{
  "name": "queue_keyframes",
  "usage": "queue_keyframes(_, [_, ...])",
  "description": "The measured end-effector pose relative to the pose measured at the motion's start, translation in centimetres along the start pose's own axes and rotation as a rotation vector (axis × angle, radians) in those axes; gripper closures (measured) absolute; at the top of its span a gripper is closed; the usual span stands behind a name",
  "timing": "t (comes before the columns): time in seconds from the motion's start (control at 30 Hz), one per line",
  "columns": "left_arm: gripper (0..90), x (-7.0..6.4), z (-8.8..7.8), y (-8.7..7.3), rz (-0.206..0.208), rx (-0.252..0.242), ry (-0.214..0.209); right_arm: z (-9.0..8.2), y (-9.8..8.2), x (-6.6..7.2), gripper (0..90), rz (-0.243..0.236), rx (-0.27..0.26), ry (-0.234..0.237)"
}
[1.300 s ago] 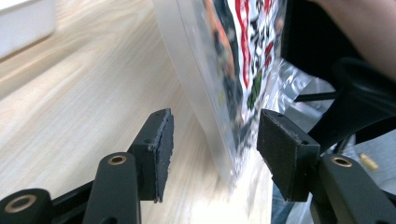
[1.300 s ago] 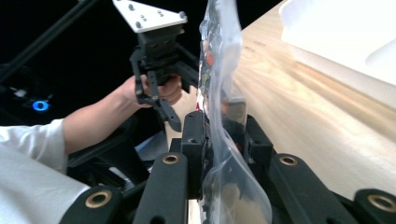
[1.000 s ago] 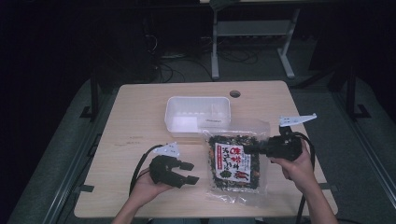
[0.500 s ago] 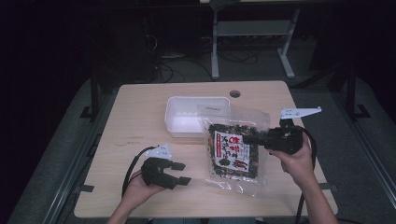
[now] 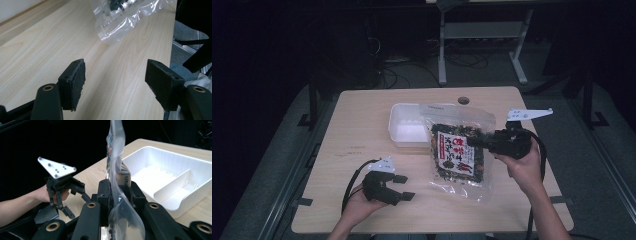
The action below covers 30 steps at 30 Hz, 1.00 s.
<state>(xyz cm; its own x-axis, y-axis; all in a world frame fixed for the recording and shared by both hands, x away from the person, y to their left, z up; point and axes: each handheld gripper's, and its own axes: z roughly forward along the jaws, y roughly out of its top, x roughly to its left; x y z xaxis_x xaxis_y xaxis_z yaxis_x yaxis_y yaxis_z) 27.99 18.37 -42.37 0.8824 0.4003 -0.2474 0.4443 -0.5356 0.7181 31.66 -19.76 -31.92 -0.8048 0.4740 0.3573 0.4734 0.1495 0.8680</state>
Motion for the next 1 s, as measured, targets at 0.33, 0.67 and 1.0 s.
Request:
queue_keyframes(0.33, [29.2, 0.0, -0.1, -0.3, 0.005, 0.017, 0.021, 0.4, 1.7, 0.5, 75.2, -0.027, -0.029, -0.033])
queue_keyframes(0.67, [29.4, 0.2, -0.4, -0.6, 0.010, 0.028, 0.045, 1.3, 3.5, 0.9, 75.2, -0.063, -0.062, -0.068])
queue_keyframes(1.0, [29.4, 0.3, -0.5, -0.9, 0.011, 0.039, 0.060, 2.5, 5.9, 1.0, 75.1, -0.091, -0.123, -0.130])
